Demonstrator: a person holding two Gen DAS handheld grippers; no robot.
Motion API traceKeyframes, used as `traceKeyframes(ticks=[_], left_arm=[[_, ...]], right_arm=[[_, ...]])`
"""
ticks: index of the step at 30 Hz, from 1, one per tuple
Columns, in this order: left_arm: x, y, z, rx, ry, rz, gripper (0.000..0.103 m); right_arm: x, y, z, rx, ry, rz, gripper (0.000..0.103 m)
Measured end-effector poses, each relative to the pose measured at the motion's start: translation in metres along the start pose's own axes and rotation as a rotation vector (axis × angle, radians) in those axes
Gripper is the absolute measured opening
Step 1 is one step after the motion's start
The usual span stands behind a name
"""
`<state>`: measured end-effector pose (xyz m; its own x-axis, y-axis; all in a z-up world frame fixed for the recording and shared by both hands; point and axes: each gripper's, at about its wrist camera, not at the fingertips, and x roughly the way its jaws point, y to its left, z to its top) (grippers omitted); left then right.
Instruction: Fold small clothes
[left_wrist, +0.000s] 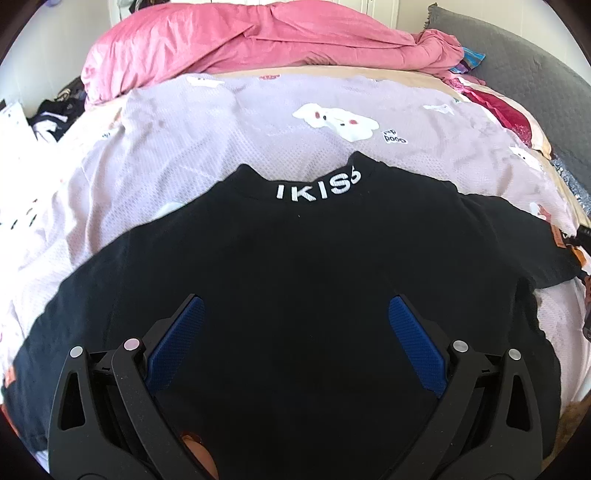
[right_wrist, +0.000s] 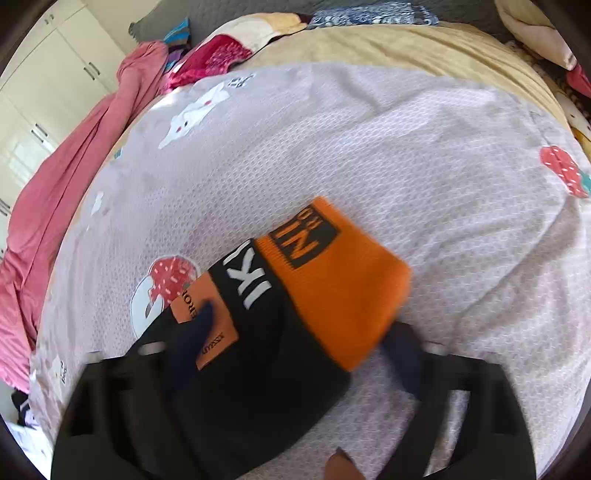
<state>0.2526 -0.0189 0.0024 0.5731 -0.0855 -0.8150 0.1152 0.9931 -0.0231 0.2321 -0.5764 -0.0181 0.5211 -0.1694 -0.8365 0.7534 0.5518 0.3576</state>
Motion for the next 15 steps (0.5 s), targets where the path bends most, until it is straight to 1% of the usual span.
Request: traceKeyframes(ticks=[1, 2, 3, 5, 8, 11, 12, 15], left_arm=[[0.0, 0.001, 0.0, -0.004, 0.003, -0.004, 0.094], [0.001, 0.001, -0.001, -0.007, 0.003, -0.005, 0.094], [0.0, 0.003, -0.001, -0.011, 0.003, -0.006, 0.094], [0.0, 0.004, 0.0, -0.016, -0.001, -0.002, 0.094], [-0.002, 0.008, 0.001, -0.03, -0.006, -0.002, 0.094], [-0.005, 0.011, 0.002, -0.043, -0.006, -0.007, 0.094], [-0.007, 0.012, 0.002, -0.049, -0.006, -0.011, 0.094], [-0.01, 0.015, 0.003, -0.064, -0.006, -0.02, 0.094]], right_arm=[[-0.001, -0.004, 0.001, 0.017, 0.01, 0.038, 0.042], [-0.003, -0.006, 0.001, 0.031, 0.014, 0.066, 0.036], [-0.005, -0.006, 0.001, 0.034, 0.011, 0.078, 0.033], [-0.01, -0.004, 0.0, 0.018, -0.004, 0.104, 0.024], [-0.022, 0.006, -0.006, -0.013, -0.028, 0.19, 0.02], [-0.042, 0.025, -0.013, -0.102, -0.076, 0.271, 0.017], [-0.048, 0.034, -0.015, -0.135, -0.088, 0.311, 0.017], [-0.063, 0.06, -0.03, -0.228, -0.1, 0.4, 0.016]])
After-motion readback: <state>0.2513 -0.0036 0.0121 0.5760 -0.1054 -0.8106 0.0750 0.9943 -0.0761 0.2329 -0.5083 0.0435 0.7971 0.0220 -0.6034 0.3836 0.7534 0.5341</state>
